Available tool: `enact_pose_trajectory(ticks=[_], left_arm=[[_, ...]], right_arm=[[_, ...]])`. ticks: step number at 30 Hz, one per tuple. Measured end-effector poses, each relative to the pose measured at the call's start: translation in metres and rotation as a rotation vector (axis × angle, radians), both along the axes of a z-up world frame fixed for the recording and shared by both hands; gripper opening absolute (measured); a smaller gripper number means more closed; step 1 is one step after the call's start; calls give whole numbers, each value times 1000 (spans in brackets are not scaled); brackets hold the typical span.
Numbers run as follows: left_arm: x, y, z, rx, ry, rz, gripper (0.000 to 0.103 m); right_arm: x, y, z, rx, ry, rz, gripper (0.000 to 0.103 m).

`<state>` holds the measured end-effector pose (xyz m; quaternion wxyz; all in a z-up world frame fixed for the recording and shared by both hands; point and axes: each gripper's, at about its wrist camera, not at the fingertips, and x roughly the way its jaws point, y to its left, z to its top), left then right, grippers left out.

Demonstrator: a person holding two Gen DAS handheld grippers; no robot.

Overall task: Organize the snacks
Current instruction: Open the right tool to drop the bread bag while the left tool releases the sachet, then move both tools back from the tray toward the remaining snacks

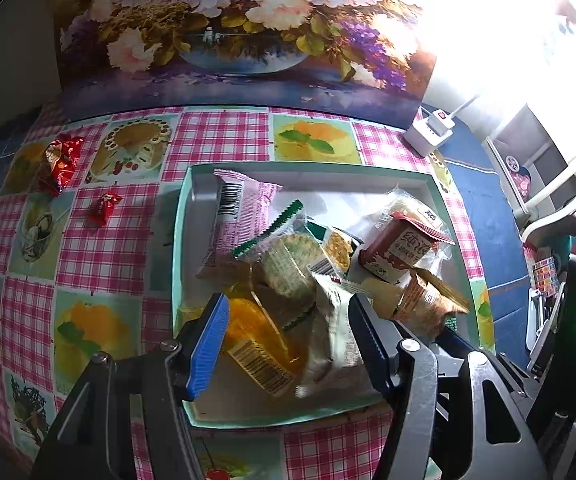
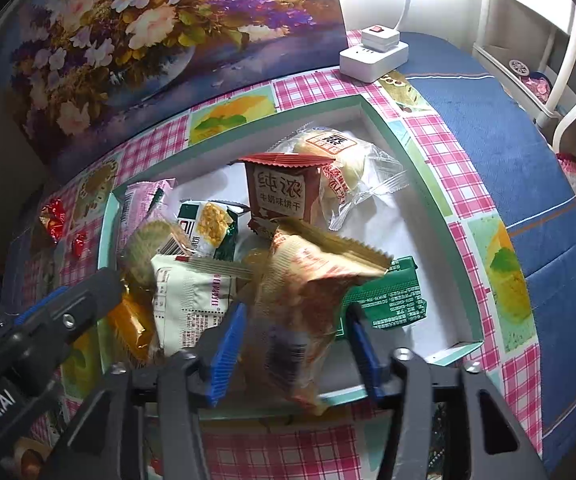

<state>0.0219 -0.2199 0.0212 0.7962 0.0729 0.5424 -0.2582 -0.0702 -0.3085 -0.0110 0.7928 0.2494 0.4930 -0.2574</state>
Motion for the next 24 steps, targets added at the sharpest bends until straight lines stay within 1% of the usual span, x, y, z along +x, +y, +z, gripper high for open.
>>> enact_pose_trajectory(ticks=[1, 2, 3, 4, 7, 8, 9, 11, 12, 13, 16, 17, 21, 24], left_arm=[[1, 1, 0, 2, -2, 5, 63], [2, 3, 1, 6, -6, 12, 63], [3, 5, 2, 10, -12, 21, 64], [4, 7, 2, 15, -19, 30, 64], [10, 16, 2, 35, -38, 70, 74], [12, 19, 2, 41, -44, 84, 79], [14, 23, 2, 51, -54, 100, 80], [19, 31, 2, 83, -77, 133, 82], [21, 35, 1, 99, -87, 149, 87], [23, 37, 0, 110, -94, 158, 89], [29, 48, -4, 164, -128, 204, 89], [32, 52, -6, 194, -147, 223, 90], [38, 63, -11, 271, -214, 255, 90], [46, 73, -18, 299, -205, 282, 90]], right_arm=[[0, 0, 1, -7, 2, -1, 71], [-1, 0, 1, -12, 1, 0, 73], [-1, 0, 2, -16, -2, -1, 77], [-1, -1, 2, -20, -4, -1, 84], [-1, 0, 2, -39, -10, -3, 98], [-1, 0, 3, -46, -12, -1, 100], [-1, 0, 3, -52, -14, 1, 103], [0, 2, 3, -71, -18, 7, 103], [1, 3, 4, -76, -20, 10, 103], [1, 4, 4, -81, -24, 14, 103], [3, 6, 4, -97, -30, 23, 103], [3, 8, 5, -103, -34, 26, 103], [4, 12, 9, -128, -60, 39, 103], [5, 15, 15, -147, -79, 38, 103]])
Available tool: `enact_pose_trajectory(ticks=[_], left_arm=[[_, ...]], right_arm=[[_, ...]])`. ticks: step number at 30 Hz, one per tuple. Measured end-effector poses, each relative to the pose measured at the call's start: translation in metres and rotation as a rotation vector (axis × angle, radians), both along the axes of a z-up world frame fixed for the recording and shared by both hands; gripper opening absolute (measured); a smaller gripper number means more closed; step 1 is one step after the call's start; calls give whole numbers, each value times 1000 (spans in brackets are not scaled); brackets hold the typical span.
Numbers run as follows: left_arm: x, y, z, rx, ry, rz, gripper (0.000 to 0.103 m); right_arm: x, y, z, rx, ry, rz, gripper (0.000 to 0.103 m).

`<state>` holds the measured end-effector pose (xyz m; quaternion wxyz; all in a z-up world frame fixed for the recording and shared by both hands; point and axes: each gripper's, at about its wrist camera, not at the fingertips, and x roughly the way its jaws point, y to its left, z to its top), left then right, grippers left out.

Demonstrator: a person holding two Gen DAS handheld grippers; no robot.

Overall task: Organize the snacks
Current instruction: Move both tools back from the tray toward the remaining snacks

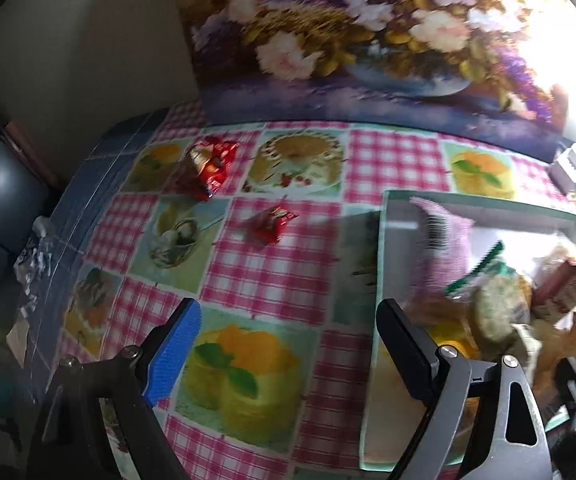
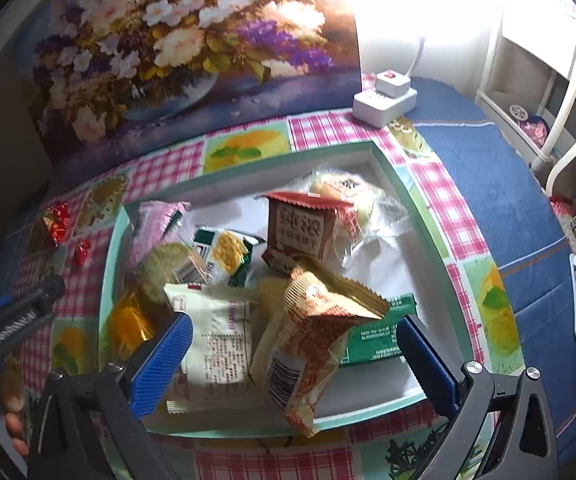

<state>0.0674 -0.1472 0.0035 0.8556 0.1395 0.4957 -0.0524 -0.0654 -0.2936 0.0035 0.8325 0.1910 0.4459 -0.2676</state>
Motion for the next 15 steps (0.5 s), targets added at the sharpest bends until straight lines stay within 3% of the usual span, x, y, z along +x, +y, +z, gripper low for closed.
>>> enact_pose_trajectory(ticks=[15], left_arm=[[22, 38, 2, -30, 10, 89, 90]], right_arm=[[13, 19, 24, -34, -63, 34, 103]])
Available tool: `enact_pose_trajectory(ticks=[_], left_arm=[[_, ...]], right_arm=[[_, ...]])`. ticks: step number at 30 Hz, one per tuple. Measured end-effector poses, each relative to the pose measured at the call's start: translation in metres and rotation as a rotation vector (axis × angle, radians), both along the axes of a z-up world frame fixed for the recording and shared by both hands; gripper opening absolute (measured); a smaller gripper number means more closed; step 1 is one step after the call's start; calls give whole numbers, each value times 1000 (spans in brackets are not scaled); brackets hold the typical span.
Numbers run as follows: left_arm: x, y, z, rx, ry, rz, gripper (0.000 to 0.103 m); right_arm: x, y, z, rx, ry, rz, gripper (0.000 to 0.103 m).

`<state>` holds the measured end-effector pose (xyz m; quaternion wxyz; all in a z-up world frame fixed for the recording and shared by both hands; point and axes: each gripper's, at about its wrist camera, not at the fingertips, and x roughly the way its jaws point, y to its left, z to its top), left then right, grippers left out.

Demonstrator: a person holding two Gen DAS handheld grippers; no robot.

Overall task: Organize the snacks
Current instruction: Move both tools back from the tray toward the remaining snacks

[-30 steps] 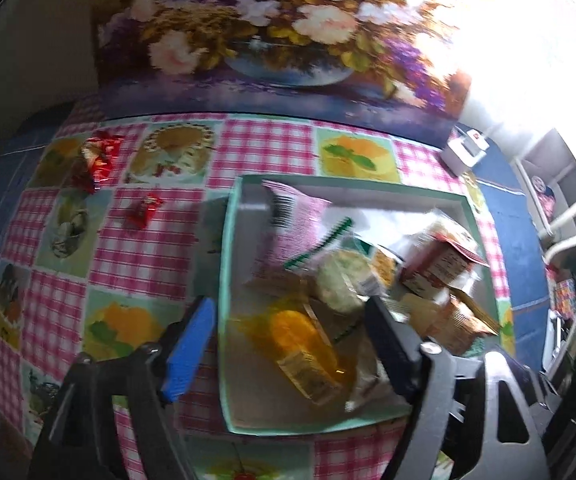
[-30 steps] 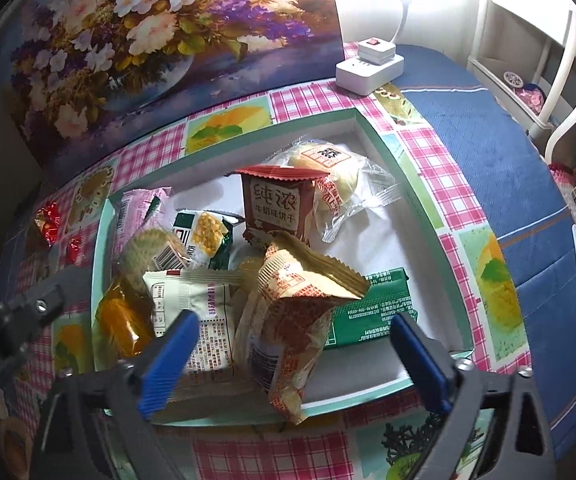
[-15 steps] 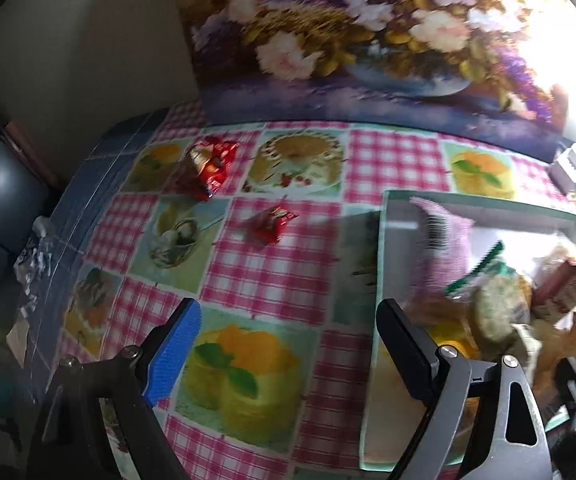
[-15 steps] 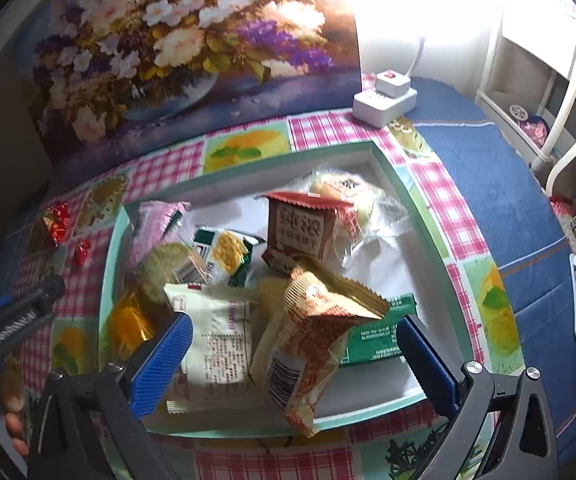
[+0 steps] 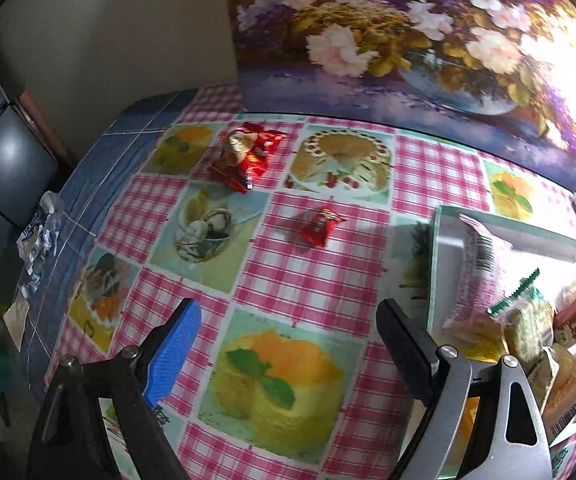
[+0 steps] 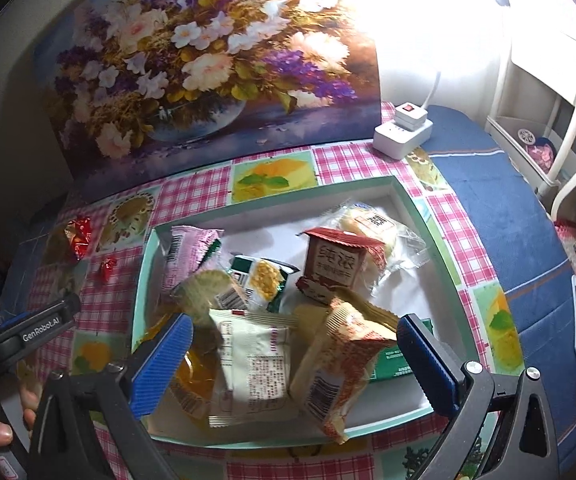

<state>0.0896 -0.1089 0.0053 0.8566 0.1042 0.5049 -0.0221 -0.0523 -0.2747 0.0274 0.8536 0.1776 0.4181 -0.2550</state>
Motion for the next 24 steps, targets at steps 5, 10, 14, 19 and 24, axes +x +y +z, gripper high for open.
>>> enact_pose_trajectory(ticks=[5, 10, 14, 19, 24], left_arm=[[11, 27, 4, 0, -10, 44, 90], [21, 56, 5, 8, -19, 84, 90], [25, 75, 2, -32, 4, 114, 90], [30, 92, -4, -41, 13, 122, 90], [38, 118, -6, -59, 10, 155, 90]], right_arm=[[15, 12, 10, 39, -29, 39, 103], [36, 33, 18, 35, -31, 92, 103], [54, 53, 17, 33, -18, 139, 103], [77, 79, 17, 40, -21, 210, 103], [105, 104, 18, 50, -22, 290, 103]])
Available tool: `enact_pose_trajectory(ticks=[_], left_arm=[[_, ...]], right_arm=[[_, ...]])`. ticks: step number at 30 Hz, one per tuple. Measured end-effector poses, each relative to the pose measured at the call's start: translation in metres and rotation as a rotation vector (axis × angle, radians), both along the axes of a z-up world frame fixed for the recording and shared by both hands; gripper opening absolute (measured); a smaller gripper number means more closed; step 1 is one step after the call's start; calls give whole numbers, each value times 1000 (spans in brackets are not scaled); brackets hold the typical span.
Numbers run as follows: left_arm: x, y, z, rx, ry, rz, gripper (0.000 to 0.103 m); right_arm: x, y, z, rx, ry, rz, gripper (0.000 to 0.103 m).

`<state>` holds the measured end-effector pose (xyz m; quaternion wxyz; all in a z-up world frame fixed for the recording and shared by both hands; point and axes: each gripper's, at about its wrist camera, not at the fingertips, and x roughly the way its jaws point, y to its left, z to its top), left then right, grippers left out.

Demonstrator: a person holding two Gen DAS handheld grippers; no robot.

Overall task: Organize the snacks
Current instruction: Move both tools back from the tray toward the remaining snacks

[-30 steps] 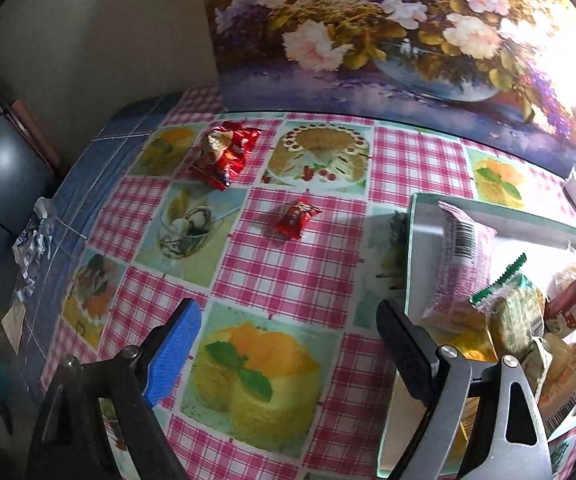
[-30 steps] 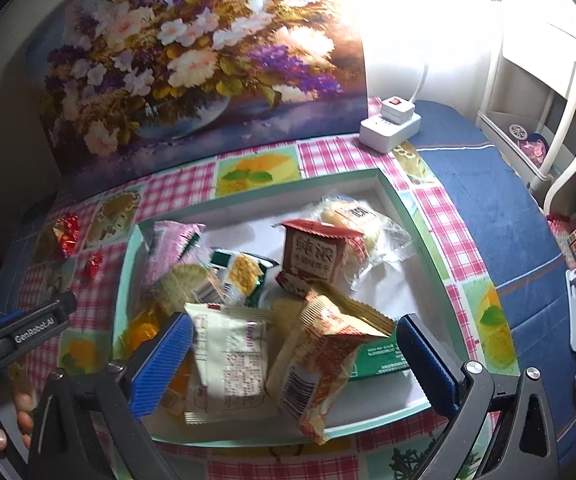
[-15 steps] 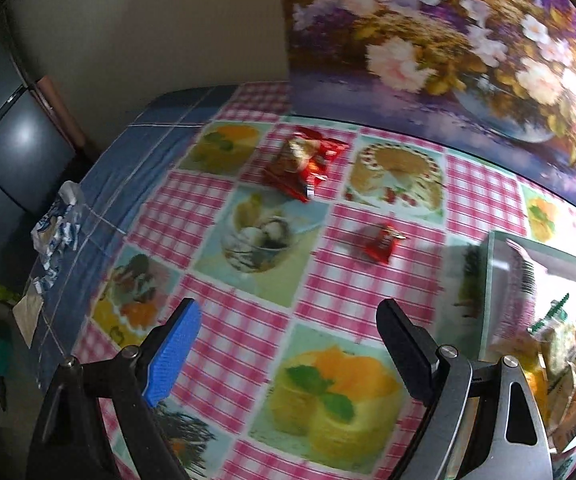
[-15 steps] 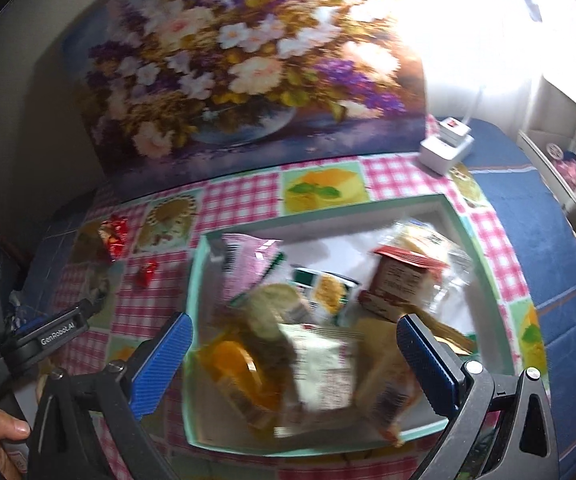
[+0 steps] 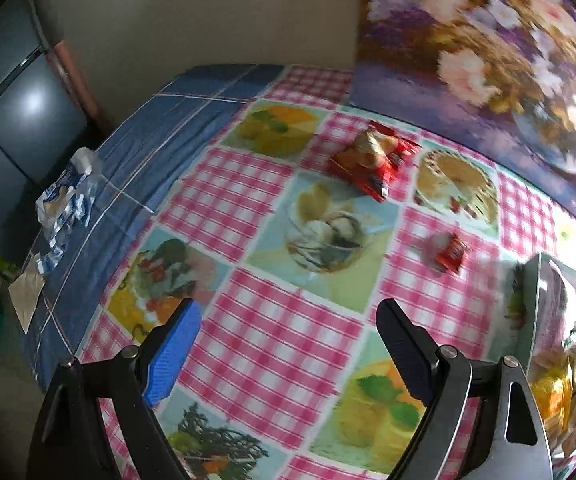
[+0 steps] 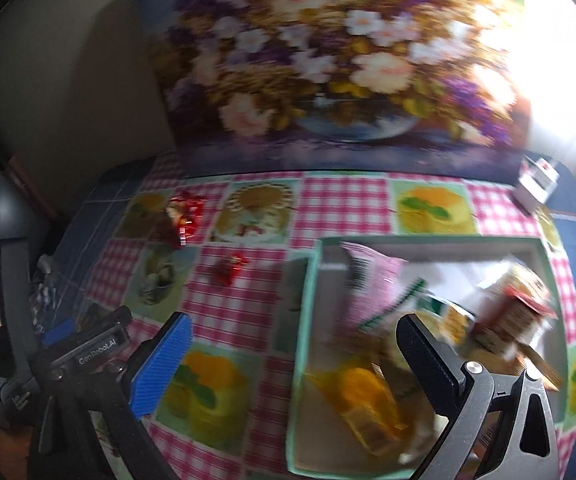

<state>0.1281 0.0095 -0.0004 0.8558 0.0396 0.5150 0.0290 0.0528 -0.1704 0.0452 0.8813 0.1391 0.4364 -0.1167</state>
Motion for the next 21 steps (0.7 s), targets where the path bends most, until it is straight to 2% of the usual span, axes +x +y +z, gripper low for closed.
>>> enact_pose_trajectory(ticks=[8, 12, 16, 19, 21], left_arm=[[21, 25, -10, -4, -3, -29, 90], [33, 28, -14, 32, -12, -82, 90], [44, 27, -15, -1, -17, -135, 90], [52, 25, -15, 35, -31, -149, 90], [57, 26, -16, 21, -26, -157, 90]], right_arm=[[47, 29, -15, 12, 40, 85, 103], [67, 37, -29, 28, 72, 111, 103], [88, 48, -43, 36, 116, 161, 103], [100, 51, -53, 37, 144, 161, 103], [107, 47, -59, 63, 163, 144, 103]])
